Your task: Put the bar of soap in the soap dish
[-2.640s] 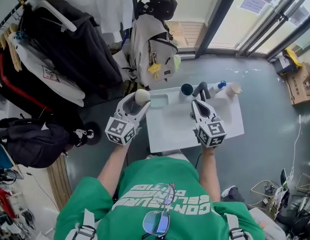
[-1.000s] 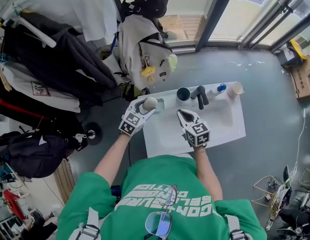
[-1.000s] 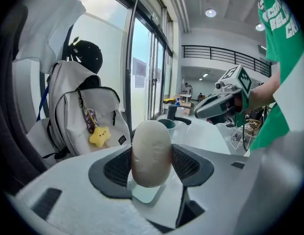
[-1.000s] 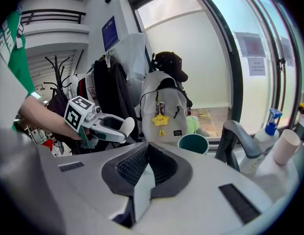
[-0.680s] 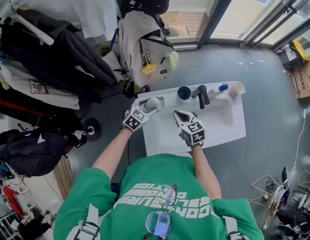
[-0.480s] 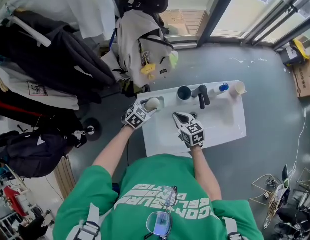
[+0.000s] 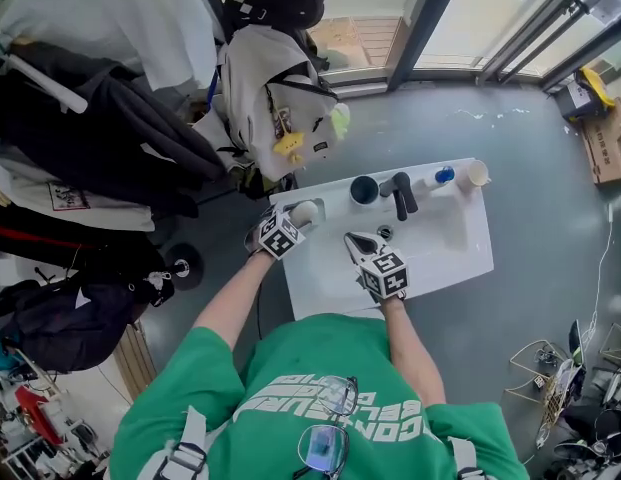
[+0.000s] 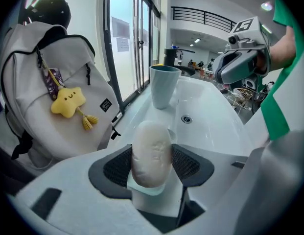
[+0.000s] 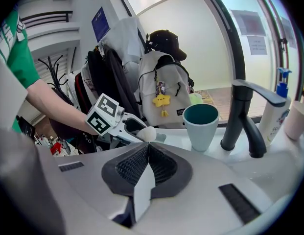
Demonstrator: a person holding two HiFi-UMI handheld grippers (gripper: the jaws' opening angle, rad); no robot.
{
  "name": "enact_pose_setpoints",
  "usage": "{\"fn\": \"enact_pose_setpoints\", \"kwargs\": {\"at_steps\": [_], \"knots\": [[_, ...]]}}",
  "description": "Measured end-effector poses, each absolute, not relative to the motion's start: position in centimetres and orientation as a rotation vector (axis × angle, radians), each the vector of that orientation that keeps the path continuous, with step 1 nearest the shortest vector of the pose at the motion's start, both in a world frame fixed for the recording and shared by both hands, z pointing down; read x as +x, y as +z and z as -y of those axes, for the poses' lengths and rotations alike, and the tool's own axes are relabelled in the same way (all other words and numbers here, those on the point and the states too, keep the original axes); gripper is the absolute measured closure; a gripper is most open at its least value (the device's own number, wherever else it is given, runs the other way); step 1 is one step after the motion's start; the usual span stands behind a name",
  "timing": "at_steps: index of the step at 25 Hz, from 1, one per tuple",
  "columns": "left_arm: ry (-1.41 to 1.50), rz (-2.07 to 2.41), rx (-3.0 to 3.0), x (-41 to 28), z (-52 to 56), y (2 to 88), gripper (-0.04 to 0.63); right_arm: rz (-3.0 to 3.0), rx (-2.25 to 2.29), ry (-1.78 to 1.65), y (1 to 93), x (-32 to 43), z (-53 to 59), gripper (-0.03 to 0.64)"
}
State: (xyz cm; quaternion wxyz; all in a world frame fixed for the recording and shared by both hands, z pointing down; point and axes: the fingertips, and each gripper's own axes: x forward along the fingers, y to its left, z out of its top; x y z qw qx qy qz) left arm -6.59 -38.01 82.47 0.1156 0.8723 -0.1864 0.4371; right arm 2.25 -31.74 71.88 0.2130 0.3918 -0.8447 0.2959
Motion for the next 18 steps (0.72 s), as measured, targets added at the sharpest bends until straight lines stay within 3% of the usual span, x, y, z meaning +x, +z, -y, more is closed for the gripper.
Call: {"fn": "enact_pose_setpoints", "kwargs": {"at_steps": [18], "knots": [[1.355,0.497,2.470,-5.8,38.2,85.1,0.337,2.325,1.101,0.846,72.5,3.2,31.6,0.603]]}}
